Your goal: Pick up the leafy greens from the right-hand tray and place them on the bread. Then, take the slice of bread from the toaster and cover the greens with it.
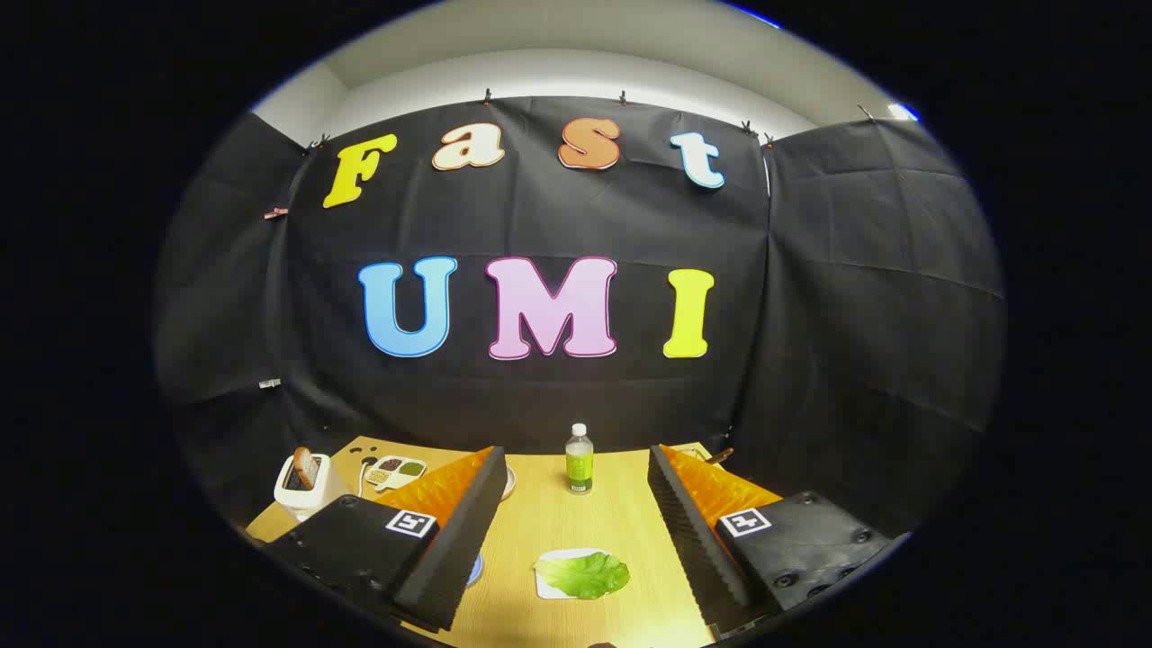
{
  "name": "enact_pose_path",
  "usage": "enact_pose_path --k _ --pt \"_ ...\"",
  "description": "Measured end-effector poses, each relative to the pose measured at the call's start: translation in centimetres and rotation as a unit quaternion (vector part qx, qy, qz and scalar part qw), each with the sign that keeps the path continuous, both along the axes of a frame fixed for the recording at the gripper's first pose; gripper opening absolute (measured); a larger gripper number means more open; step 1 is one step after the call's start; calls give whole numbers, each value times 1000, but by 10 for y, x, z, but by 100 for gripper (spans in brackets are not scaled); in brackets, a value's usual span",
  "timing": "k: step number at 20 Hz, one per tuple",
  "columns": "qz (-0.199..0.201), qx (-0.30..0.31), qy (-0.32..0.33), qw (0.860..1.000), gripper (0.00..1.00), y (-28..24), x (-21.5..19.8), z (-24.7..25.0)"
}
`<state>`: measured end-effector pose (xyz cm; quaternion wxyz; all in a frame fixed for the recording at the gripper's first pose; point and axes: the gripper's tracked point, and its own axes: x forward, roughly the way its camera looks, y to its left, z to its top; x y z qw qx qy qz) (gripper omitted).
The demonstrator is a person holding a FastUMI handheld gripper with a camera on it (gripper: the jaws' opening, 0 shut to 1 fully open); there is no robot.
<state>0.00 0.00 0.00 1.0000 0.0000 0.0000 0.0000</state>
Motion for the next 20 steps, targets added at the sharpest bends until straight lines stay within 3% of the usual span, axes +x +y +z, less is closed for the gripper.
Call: enact_pose_path --k 14,20 --pt "10 1 22 1000 98 3 7 -27" --pt "69 0 68 995 98 19 26 -71"
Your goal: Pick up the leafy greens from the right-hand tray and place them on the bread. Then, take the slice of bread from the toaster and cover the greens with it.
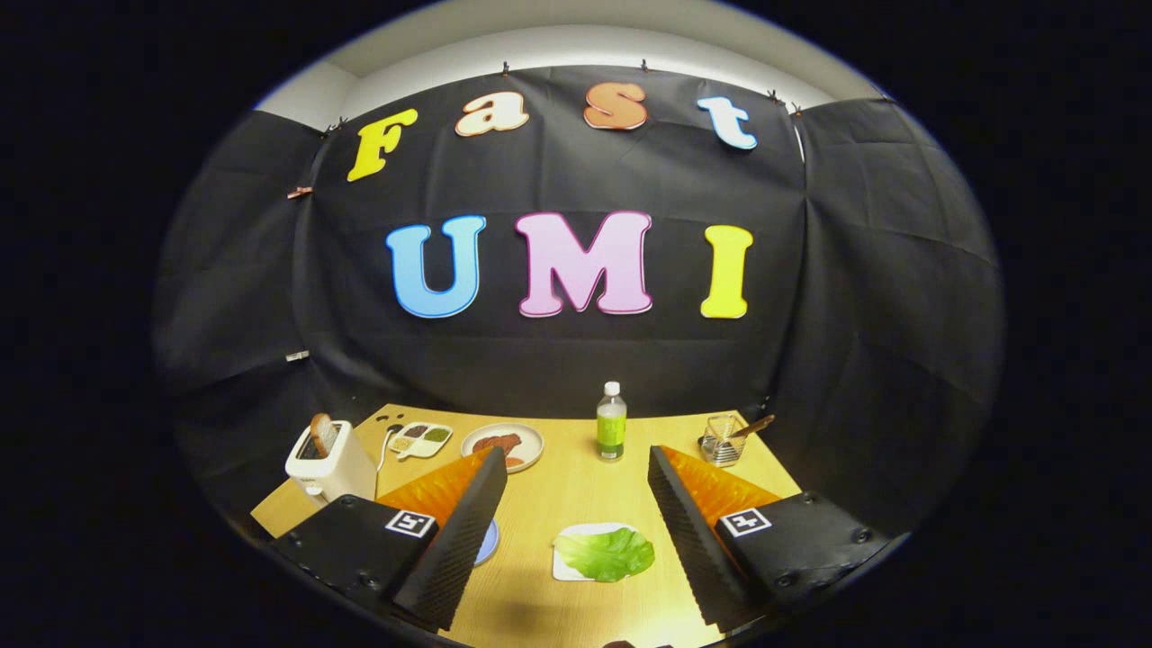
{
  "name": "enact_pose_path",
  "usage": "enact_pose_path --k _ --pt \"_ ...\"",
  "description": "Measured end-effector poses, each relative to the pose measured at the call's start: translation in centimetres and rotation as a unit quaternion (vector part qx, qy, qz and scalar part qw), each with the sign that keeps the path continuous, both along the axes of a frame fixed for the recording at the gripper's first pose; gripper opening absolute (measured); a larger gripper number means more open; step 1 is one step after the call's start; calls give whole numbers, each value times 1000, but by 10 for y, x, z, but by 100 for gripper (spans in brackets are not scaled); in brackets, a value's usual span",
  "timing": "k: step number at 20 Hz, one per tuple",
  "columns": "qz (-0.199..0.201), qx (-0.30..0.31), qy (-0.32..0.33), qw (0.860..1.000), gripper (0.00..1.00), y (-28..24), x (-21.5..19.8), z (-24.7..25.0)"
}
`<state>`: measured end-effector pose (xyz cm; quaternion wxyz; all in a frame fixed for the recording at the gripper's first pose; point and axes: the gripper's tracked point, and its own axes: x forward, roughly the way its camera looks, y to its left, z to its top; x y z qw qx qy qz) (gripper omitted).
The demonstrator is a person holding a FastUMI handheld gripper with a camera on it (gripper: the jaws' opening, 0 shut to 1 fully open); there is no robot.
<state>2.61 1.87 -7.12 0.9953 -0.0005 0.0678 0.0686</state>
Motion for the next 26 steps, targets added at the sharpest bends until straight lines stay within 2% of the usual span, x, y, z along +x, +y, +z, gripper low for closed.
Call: enact_pose_path --k 5,10,15,19,26 --pt "17 -30 28 999 98 -4 27 -40" --pt "58 -63 81 993 99 0 64 -100" --pt "103 -80 178 975 99 2 92 -186" --pt "127 -124 222 959 99 -6 111 -248" --pt "148 -128 288 937 99 -11 117 -310"
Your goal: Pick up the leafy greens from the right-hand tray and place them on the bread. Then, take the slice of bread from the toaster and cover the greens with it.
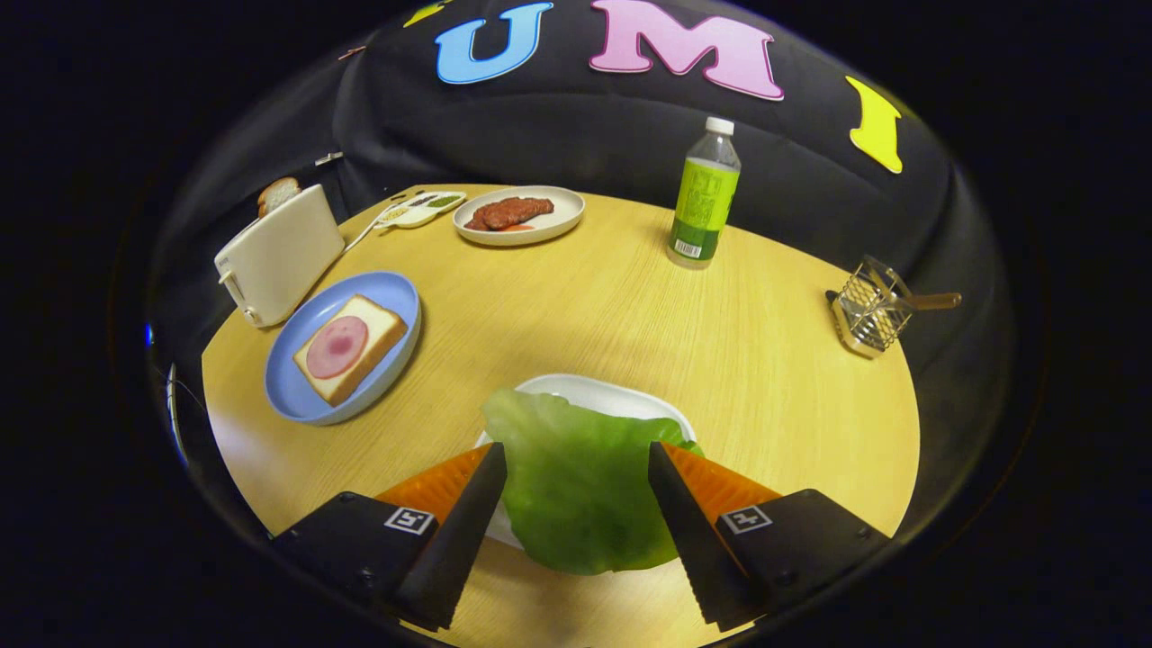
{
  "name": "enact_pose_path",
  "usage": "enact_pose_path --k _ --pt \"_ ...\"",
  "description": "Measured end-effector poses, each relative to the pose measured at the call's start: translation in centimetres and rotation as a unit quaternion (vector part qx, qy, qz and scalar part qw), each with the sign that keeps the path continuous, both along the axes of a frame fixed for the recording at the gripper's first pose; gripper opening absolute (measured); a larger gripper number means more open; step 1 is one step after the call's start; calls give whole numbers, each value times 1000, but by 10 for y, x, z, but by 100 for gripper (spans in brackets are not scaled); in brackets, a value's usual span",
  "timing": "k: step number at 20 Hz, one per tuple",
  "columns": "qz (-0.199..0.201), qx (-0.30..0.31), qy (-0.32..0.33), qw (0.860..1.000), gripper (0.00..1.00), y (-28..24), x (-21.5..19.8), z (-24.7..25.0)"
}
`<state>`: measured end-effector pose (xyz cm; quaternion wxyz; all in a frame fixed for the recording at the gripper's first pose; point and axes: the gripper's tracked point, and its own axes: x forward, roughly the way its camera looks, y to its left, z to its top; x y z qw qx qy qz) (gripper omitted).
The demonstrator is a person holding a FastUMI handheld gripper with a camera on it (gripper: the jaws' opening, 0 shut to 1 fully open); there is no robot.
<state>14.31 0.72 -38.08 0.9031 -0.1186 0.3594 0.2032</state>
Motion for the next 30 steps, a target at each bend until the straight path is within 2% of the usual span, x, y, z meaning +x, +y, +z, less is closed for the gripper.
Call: enact_pose_path --k 9,11,12,15,16,18,23,30 --pt "2 -1 23 1000 97 3 -3 -14" --pt "-6 5 28 1000 60 5 -3 -16" --pt "-5 3 29 1000 59 5 -2 -14" --pt "-28 11 33 999 24 1 0 -14" --pt "-29 2 30 999 24 -3 3 -15" --pt "-36 12 36 999 9 -4 2 -12" --pt "-36 26 40 998 6 -8 -2 3" --pt "-27 39 -1 999 5 16 -9 80"
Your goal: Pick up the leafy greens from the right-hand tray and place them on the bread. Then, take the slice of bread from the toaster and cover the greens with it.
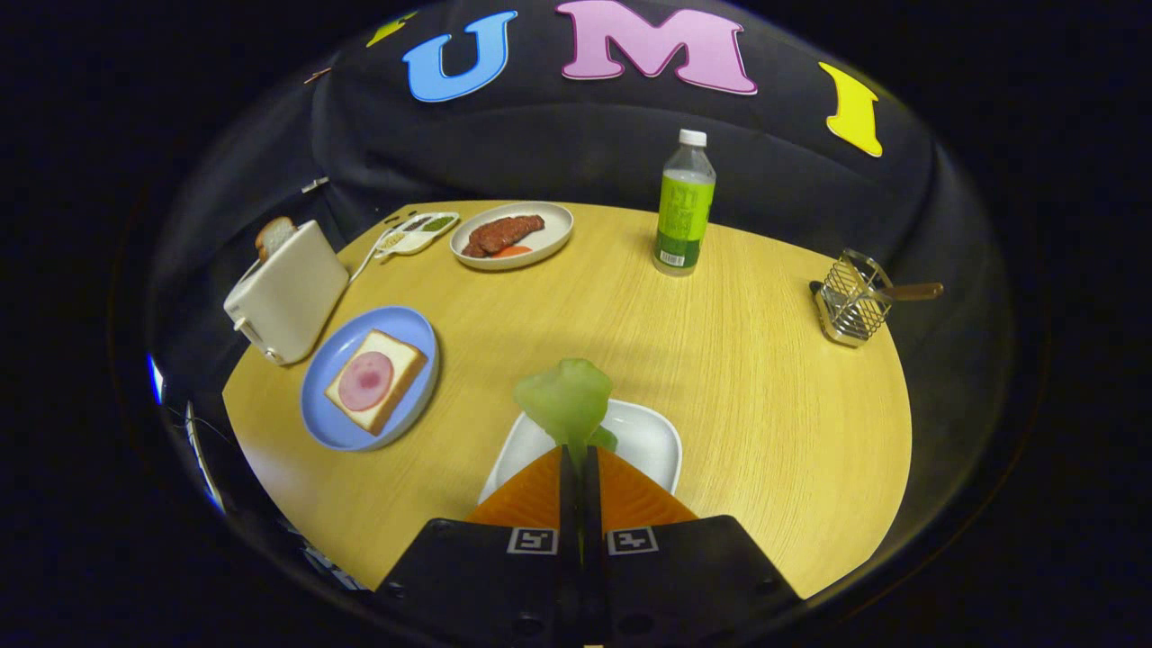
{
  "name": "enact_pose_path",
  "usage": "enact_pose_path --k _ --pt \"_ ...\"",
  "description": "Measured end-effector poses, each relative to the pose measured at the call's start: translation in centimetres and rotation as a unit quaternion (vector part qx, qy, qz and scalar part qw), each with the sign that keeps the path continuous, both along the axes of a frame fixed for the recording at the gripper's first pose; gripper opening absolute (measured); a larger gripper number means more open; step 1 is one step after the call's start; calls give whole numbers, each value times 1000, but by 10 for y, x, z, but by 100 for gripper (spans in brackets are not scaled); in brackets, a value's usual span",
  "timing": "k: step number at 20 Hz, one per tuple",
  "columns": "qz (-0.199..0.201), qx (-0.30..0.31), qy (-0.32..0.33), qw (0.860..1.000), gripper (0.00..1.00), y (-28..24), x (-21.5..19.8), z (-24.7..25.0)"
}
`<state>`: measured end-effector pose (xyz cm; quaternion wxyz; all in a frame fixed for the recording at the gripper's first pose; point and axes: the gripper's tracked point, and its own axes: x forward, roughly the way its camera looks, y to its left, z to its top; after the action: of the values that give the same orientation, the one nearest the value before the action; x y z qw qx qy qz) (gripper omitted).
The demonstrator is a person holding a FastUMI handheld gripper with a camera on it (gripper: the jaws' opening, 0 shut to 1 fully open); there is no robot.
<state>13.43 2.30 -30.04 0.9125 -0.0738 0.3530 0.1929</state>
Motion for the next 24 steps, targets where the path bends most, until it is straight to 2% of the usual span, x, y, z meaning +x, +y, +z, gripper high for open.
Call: enact_pose_path --k 3,8,14,20,24 --pt "21 -6 -21 1000 5 30 2 28" --pt "63 -9 -33 997 5 101 -1 46" --pt "104 -14 -24 994 5 187 -5 19" --pt "123 -30 -8 992 6 233 -6 -13" --pt "117 -34 9 993 16 244 -7 -25"
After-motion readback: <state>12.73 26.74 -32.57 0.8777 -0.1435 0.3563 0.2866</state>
